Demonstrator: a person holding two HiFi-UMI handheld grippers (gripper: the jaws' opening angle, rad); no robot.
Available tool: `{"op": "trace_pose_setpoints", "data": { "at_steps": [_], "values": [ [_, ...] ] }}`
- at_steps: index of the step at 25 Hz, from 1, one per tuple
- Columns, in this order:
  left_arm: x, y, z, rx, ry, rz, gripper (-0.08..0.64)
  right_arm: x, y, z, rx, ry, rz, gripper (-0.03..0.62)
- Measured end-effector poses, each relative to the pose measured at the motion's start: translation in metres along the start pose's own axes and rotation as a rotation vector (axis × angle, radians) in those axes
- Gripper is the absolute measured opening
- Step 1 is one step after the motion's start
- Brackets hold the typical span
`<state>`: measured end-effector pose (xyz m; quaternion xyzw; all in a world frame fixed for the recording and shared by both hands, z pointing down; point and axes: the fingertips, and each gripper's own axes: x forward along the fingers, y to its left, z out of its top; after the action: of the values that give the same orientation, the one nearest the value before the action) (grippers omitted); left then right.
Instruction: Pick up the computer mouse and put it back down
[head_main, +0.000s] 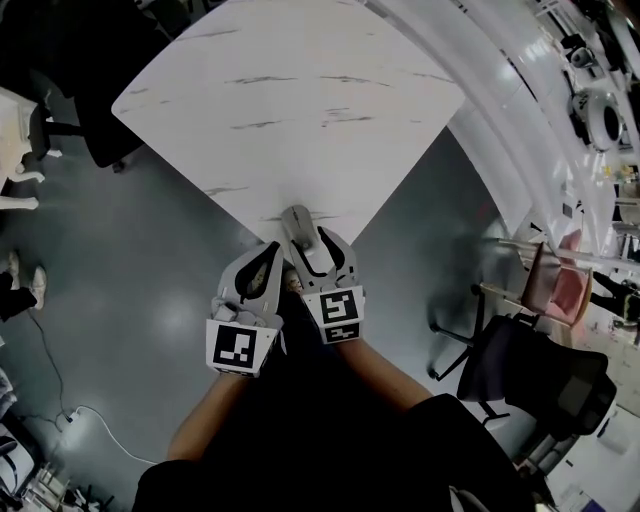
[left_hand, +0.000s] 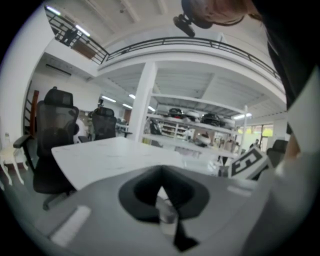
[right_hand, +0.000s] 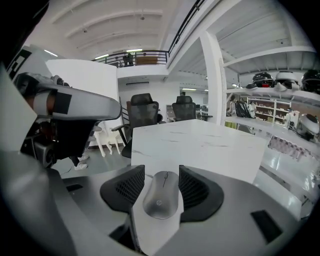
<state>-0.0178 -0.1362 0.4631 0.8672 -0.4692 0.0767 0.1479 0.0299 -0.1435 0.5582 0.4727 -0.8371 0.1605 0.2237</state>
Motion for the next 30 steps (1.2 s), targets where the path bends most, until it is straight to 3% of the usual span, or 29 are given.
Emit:
{"op": "trace_pose_setpoints", "data": {
  "at_steps": [8,13,18,30],
  "values": [
    [0.008,0.003,-0.035,-0.008,0.118,-0.026,0.005,0.021,-0.004,-0.02,0.041,0.091,-0.021,0.215],
    [0.01,0.012,-0.044,-0.014,0.137,-0.012,0.005,0.03,0.002,-0.028,0.041,0.136,-0.017,0.225],
    [0.01,0.016,-0.051,-0.037,0.147,-0.01,0.005,0.036,-0.004,-0.034,0.043,0.174,-0.068,0.238],
    [0.011,0.03,-0.064,-0.067,0.189,0.01,0.005,0.054,-0.007,-0.05,0.111,0.286,-0.095,0.261]
  ]
}}
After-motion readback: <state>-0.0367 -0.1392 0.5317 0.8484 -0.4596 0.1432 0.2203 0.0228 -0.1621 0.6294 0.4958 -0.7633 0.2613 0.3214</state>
